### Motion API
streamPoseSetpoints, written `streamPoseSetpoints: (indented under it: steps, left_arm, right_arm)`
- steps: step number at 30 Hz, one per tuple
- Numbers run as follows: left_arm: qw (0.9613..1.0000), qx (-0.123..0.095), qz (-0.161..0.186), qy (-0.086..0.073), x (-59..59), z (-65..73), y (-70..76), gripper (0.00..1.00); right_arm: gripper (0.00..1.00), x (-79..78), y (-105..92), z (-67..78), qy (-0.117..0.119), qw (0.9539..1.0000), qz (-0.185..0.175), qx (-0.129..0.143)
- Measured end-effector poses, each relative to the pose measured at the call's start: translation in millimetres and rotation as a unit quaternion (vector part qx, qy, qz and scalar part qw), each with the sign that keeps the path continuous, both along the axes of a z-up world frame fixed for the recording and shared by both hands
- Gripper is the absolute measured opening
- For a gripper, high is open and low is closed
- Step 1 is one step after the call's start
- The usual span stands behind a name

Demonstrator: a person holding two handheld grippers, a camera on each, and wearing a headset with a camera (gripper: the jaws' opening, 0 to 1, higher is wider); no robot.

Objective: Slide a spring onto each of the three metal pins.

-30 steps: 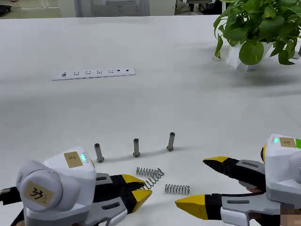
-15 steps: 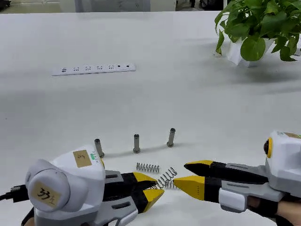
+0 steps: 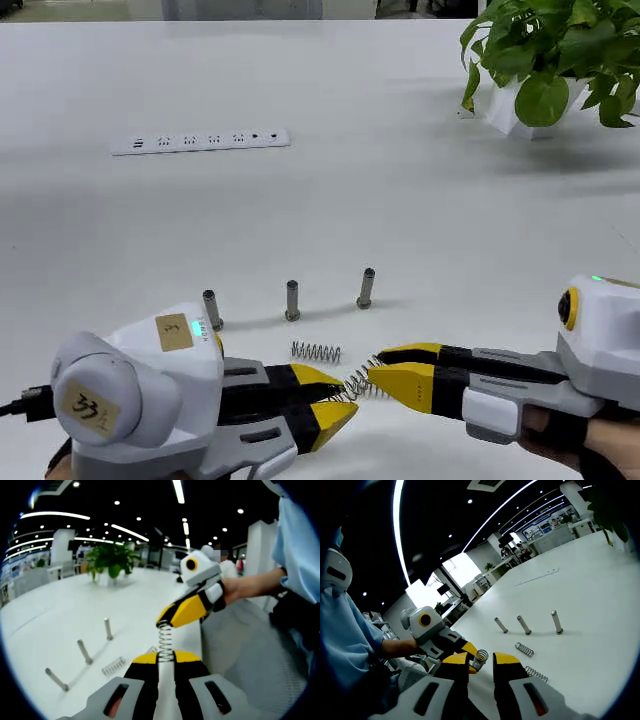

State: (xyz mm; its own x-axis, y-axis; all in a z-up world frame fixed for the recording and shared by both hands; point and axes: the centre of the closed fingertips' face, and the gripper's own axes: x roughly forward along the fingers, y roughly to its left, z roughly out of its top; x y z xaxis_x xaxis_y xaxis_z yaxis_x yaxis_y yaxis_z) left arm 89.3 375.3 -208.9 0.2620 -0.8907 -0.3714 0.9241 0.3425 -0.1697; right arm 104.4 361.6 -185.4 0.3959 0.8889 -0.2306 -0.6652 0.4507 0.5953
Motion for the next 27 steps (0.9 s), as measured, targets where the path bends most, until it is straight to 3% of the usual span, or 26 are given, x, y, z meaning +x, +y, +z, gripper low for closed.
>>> streamPoseSetpoints:
  steps: [5, 15, 23, 27]
  left_arm:
    - [1.0000, -0.001, -0.002, -0.001, -1.2, 0.9, -0.7, 0.10]
    - [1.0000, 0.002, -0.006, 0.001, -3.8, -0.2, -2.9, 0.10]
    - [0.9999, 0.007, -0.008, 0.009, -5.8, -4.0, -6.3, 0.10]
    - [0.9999, 0.008, -0.010, 0.012, -6.6, -4.9, -7.2, 0.10]
  right_arm:
    - [0.16, -2.0, 1.7, -0.1, 0.002, 1.0000, 0.005, 0.003]
    - [0.12, -6.4, 8.9, 4.1, -0.018, 0.9996, 0.017, -0.012]
    - [0.12, -8.2, 14.5, 3.9, -0.075, 0.9935, 0.043, -0.074]
    - [0.12, -8.9, 15.5, 4.3, -0.091, 0.9899, 0.055, -0.094]
